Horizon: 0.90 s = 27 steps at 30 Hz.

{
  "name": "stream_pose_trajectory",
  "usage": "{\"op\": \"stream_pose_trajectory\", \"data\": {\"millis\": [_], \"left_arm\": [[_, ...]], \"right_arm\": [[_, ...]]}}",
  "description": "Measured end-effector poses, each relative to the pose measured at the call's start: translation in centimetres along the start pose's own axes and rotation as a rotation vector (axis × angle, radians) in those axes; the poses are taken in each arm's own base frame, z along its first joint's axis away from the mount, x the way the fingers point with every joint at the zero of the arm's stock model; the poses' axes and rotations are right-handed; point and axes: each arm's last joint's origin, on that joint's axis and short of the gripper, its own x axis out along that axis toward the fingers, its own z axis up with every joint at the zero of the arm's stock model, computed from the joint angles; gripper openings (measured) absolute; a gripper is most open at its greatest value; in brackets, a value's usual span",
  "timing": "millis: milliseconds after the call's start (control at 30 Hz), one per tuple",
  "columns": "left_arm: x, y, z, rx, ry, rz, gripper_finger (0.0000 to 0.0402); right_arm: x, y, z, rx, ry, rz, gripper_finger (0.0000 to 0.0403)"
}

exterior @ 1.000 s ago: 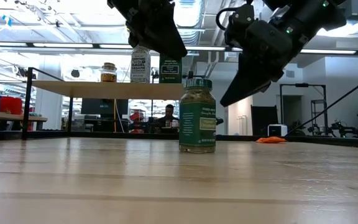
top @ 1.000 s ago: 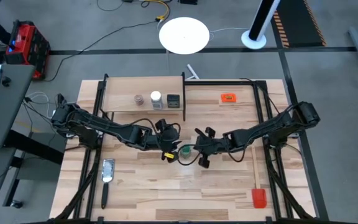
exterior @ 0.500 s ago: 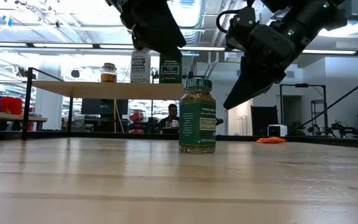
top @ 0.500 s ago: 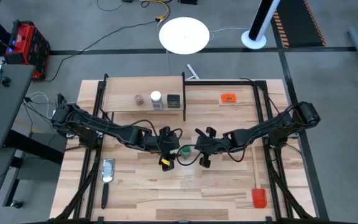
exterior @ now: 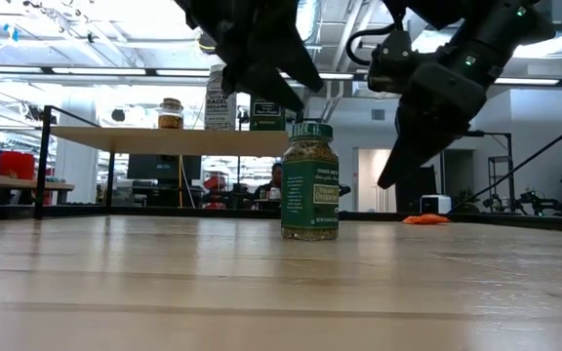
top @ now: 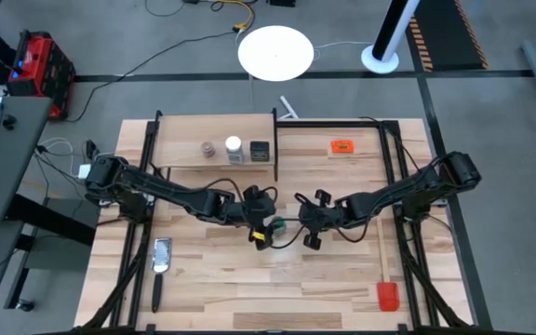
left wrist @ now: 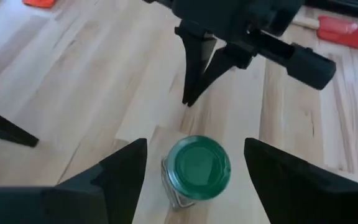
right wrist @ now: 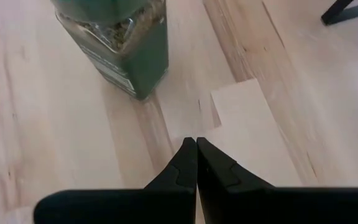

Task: Shelf spices
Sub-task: Remove the green seasoning bottle from the shelf

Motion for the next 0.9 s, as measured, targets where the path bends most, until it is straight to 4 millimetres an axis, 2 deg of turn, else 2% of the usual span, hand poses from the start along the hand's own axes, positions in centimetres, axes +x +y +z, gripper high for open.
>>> {"op": "stream_pose_trajectory", "data": {"millis": [333, 667, 900], "left_arm": [[1.0, -0.1, -0.4, -0.002, 0.046, -0.023, 0.0261], [0.6, 0.0, 0.8, -0.006, 0.008, -0.009, 0.0261], [2.1, 0.8, 0.3, -0.093, 0.074, -0.003, 0.0261]], "right_arm": [[0.0, -0.1, -0.1, -0.002, 0.011, -0.005, 0.0008], [0.0, -0.1, -0.2, -0.006, 0.023, -0.01, 0.0008], [0.0, -0.1, -0.3, -0.01, 0.031, -0.014, 0.0008]]}}
